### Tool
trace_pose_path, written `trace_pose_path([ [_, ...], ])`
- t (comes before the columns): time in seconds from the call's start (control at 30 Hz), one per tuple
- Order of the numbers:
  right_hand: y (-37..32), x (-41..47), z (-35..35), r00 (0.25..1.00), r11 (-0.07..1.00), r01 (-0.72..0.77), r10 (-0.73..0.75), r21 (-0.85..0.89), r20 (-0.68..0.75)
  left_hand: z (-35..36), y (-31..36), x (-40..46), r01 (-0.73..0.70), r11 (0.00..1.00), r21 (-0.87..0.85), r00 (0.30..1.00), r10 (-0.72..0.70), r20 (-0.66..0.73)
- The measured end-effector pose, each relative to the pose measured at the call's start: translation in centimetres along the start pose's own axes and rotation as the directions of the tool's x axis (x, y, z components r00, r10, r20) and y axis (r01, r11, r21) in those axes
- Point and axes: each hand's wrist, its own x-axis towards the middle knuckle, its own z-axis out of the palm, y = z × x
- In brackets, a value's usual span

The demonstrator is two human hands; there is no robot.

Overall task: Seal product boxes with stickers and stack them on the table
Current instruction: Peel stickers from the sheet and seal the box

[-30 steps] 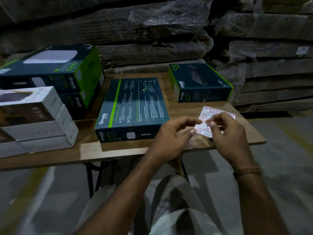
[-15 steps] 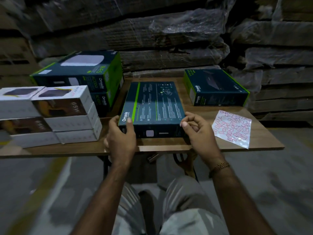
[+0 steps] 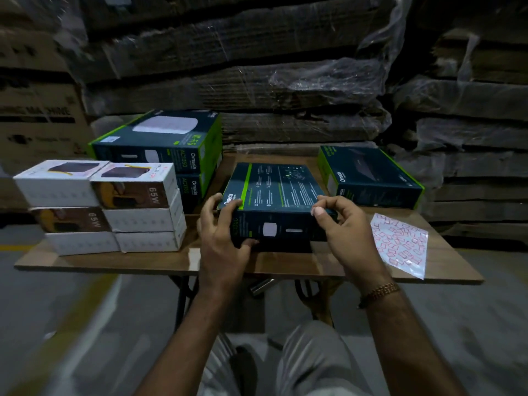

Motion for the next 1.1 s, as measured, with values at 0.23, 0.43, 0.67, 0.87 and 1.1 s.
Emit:
trace_pose_path([
  [0.23,-3.4,0.0,0.2,0.979,0.938,0.098,-0.151,-0.332,-0.136,-1.4,1.7,1.7,-0.395,0.875,0.28,0.914,0.406,0.023],
  [0.43,-4.6,-0.3,0.7,0.982,0.872,0.141,-0.184,-0.469,-0.045,-1.0,1.8,2.0,-0.45,0.872,0.193,0.893,0.444,0.076],
  [0.67,-4.2,0.0,1.2,0.986,0.859,0.132,-0.167,-0.495,-0.027,-1.2,1.1,2.1,-0.433,0.89,0.143,0.901,0.423,0.095],
  [0.87,-4.0,0.2,1.7,0.986,0.845,0.13,-0.165,-0.518,-0.023,-1.3,0.8,1.9,-0.416,0.9,0.132,0.909,0.405,0.102],
  [1.1,-3.7,0.2,2.1,0.984,0.828,0.13,-0.176,-0.545,-0.033,-1.2,1.0,1.5,-0.408,0.904,0.125,0.912,0.399,0.093],
])
